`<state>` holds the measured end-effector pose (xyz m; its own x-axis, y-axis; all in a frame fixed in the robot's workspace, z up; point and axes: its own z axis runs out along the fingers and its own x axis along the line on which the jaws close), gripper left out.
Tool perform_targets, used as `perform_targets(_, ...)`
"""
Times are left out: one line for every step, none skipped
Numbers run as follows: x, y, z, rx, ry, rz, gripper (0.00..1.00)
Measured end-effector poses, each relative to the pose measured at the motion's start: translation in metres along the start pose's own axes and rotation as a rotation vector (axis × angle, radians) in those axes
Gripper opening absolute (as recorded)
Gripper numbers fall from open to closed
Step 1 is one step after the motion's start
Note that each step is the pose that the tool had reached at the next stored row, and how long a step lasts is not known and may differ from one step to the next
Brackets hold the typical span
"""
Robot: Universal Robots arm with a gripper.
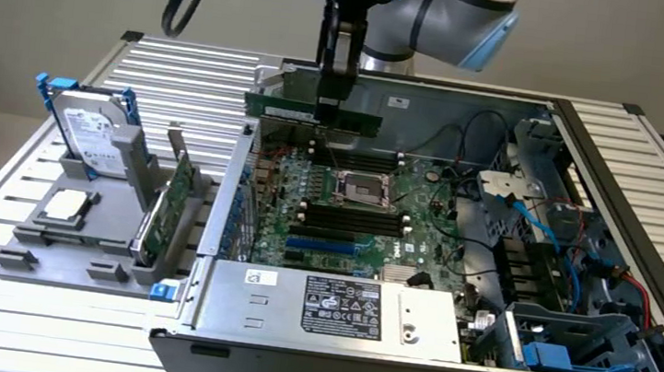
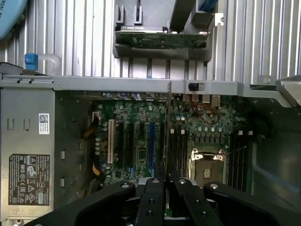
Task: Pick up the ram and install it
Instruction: 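Pick up the ram and move it above insertion slot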
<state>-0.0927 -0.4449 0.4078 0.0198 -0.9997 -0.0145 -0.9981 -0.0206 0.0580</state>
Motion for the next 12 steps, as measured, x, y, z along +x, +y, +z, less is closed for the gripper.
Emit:
perform_targets(-0.001,-0.0022,0.0004,0.0000,-0.0004,0.000,0.13)
perform_targets(-0.003,-0.0041,0.0011,0.0002,-0.0006,0.000,0.13)
perform_targets(-0.005,-0.0053,0.0020,0.0010,-0.0007,0.000,0.13)
perform_targets(-0.007,-0.0066,0.0030,0.0018,-0.0007,0.000,0.13)
perform_targets(-0.009,-0.0078,0.0039,0.0026,-0.0007,0.000,0.13)
perform_targets(-0.010,-0.0091,0.0050,0.0034,-0.0007,0.000,0.13)
perform_targets(-0.012,-0.0103,0.0062,0.0042,-0.0008,0.000,0.13)
perform_targets(-0.014,-0.0114,0.0073,0.0049,-0.0007,0.000,0.13)
perform_targets(-0.016,-0.0126,0.0084,0.0056,-0.0007,0.000,0.13)
perform_targets(-0.018,-0.0139,0.0095,0.0062,-0.0007,0.000,0.13)
perform_targets(-0.020,-0.0158,0.0107,0.0069,-0.0008,0.000,0.13)
perform_targets(-0.022,-0.0178,0.0117,0.0073,-0.0007,0.000,0.13)
